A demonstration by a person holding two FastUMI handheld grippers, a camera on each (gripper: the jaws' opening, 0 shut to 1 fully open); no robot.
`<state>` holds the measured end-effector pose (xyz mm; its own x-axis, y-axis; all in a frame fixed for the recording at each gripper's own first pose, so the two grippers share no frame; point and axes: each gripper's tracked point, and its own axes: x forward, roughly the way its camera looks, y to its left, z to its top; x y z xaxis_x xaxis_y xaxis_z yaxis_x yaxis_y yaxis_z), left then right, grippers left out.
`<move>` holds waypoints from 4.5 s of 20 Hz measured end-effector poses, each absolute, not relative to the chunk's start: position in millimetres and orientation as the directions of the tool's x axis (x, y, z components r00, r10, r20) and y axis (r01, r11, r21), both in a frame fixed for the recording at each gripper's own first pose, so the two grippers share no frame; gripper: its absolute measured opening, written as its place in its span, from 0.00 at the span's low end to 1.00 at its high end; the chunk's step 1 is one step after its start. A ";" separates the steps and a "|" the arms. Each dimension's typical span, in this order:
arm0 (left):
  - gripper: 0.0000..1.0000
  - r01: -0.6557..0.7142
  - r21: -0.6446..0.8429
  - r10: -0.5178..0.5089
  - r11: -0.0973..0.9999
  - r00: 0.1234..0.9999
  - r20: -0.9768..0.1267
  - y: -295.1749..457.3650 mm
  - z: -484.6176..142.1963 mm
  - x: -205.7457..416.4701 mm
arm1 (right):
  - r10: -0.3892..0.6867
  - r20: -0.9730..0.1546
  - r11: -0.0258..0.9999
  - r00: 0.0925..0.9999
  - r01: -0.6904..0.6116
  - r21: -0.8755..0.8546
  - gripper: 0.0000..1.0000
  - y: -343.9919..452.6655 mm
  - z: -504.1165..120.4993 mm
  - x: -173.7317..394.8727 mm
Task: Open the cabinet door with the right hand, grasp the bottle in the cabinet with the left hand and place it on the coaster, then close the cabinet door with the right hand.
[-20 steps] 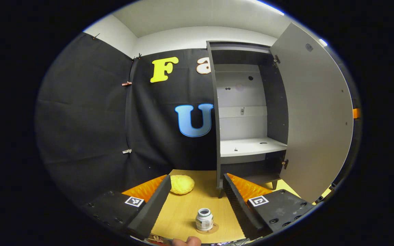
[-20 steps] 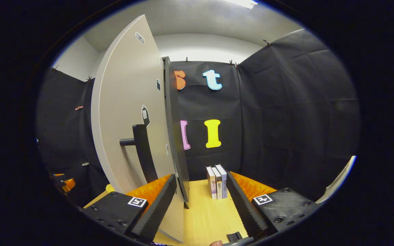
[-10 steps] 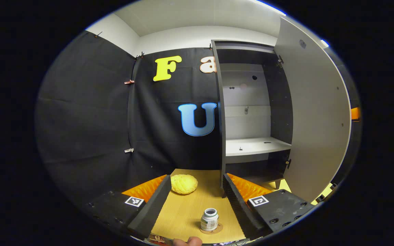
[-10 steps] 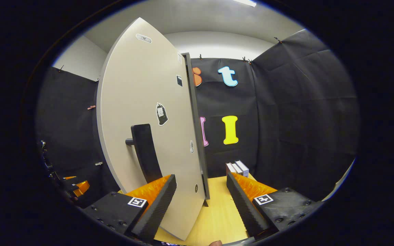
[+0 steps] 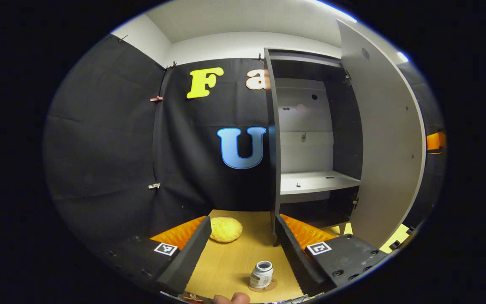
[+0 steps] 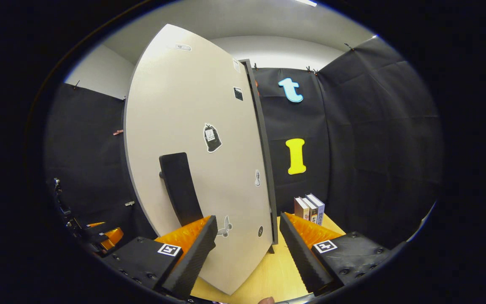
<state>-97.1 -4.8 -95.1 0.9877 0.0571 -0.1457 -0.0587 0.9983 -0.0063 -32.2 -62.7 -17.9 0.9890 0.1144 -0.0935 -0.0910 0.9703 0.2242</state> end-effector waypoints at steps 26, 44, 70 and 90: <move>0.95 0.023 -0.055 -0.030 0.998 0.990 -0.135 60.0 -113.8 -52.9 | 0.129 -0.081 0.982 0.988 -0.116 0.152 0.98 53.5 -24.7 6.3; 0.95 0.030 -0.044 -0.034 0.999 0.994 -0.107 28.3 -93.7 -49.9 | 0.076 -0.007 0.995 0.997 -0.075 0.066 0.98 3.0 -27.6 3.4; 0.95 0.008 -0.027 -0.011 1.000 0.995 -0.098 -2.2 -83.8 -54.0 | 0.072 0.003 0.997 0.997 -0.072 0.030 0.97 -24.6 -32.3 3.7; 0.95 0.007 -0.025 -0.009 1.000 0.995 -0.097 -10.7 -74.0 -53.8 | 0.061 0.004 0.998 0.998 -0.061 0.030 0.97 -33.7 -32.8 -0.1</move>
